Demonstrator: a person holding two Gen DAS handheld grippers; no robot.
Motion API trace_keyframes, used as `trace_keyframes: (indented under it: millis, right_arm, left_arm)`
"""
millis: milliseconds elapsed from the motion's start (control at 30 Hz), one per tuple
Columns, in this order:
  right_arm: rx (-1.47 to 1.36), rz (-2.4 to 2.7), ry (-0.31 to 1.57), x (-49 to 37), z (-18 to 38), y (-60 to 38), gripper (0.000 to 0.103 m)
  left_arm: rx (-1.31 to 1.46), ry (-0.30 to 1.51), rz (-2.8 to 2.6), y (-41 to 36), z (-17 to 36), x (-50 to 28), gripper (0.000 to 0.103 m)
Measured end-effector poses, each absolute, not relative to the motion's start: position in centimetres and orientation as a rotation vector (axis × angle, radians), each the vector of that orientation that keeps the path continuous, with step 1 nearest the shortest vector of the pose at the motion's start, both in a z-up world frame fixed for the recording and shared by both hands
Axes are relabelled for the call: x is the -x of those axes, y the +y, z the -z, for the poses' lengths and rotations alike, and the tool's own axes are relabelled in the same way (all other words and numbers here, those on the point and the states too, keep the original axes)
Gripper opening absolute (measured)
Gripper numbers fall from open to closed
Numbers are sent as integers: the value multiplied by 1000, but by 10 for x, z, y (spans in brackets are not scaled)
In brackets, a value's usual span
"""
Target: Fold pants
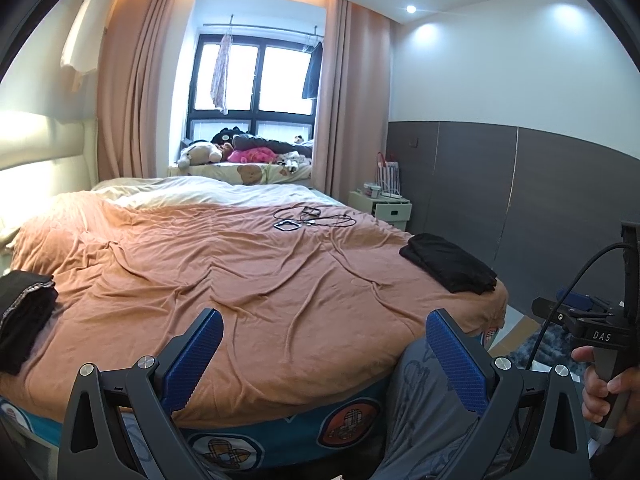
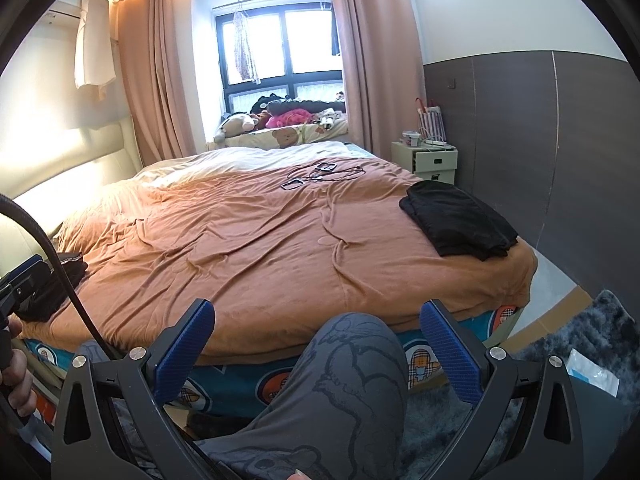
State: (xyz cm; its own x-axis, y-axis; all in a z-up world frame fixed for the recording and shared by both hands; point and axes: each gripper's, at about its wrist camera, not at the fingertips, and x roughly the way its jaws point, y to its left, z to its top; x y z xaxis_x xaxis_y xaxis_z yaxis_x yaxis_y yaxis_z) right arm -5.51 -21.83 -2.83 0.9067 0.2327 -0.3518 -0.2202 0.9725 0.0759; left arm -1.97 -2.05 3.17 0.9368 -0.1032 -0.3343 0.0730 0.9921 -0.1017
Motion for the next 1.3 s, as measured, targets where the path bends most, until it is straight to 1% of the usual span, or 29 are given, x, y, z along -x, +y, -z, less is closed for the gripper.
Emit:
trace_keyframes:
  millis: [1300]
  right_arm:
    - [-39, -238, 380, 56, 28, -217, 103]
  left_arm:
    - [117, 362, 66, -17, -32, 19, 102]
